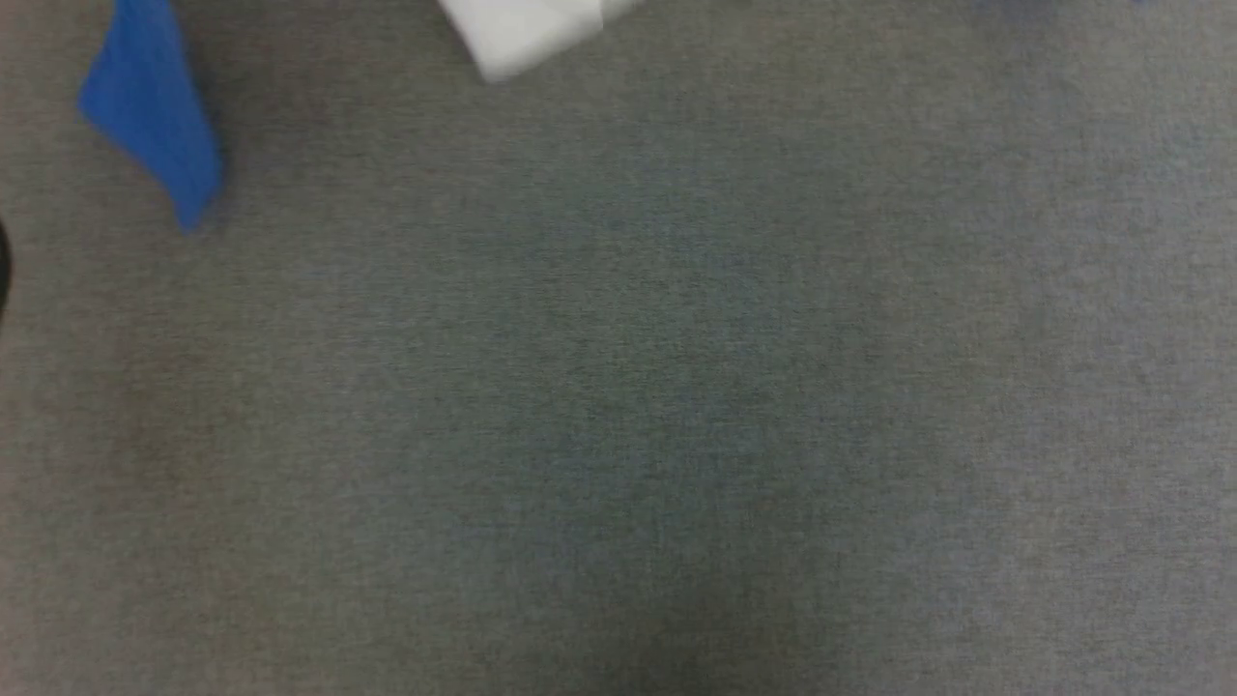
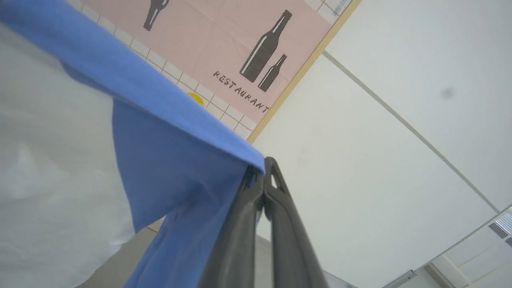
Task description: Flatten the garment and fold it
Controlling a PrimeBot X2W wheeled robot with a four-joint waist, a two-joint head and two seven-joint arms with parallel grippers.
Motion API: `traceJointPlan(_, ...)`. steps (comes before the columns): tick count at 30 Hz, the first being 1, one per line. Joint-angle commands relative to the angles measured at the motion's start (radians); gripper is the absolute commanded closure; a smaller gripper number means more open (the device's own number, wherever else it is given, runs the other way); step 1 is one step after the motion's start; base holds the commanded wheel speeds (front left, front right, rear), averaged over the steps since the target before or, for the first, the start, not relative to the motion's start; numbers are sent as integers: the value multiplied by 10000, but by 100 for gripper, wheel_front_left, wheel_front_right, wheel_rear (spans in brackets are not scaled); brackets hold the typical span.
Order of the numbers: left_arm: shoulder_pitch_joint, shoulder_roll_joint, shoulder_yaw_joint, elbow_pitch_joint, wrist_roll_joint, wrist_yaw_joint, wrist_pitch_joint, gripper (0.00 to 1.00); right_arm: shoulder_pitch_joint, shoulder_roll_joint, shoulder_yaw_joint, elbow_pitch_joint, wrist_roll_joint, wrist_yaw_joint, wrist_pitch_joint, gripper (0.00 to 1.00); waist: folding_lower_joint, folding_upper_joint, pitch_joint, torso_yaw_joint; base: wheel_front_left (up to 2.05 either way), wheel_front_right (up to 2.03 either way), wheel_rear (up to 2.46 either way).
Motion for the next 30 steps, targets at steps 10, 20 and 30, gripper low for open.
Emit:
traceJointPlan(10,-972,308,233,918,383,577,-1256,100,-494,534,-847,1121,-1132,-61,-2183,100,-1,0,571,-411,0,0,0)
traceJointPlan(20,2001,293,-959,2945,112,-555,-729,100,2491,409,652,2023,386,-61,-3332,100,-1,0,32,-267,0,0,0)
traceJointPlan(30,6393,306,-1445,2071,-1330,-939,610,100,7183,-709,1941,-198,2824,-61,-2827,100,-1,0,-1812,32,0,0,0)
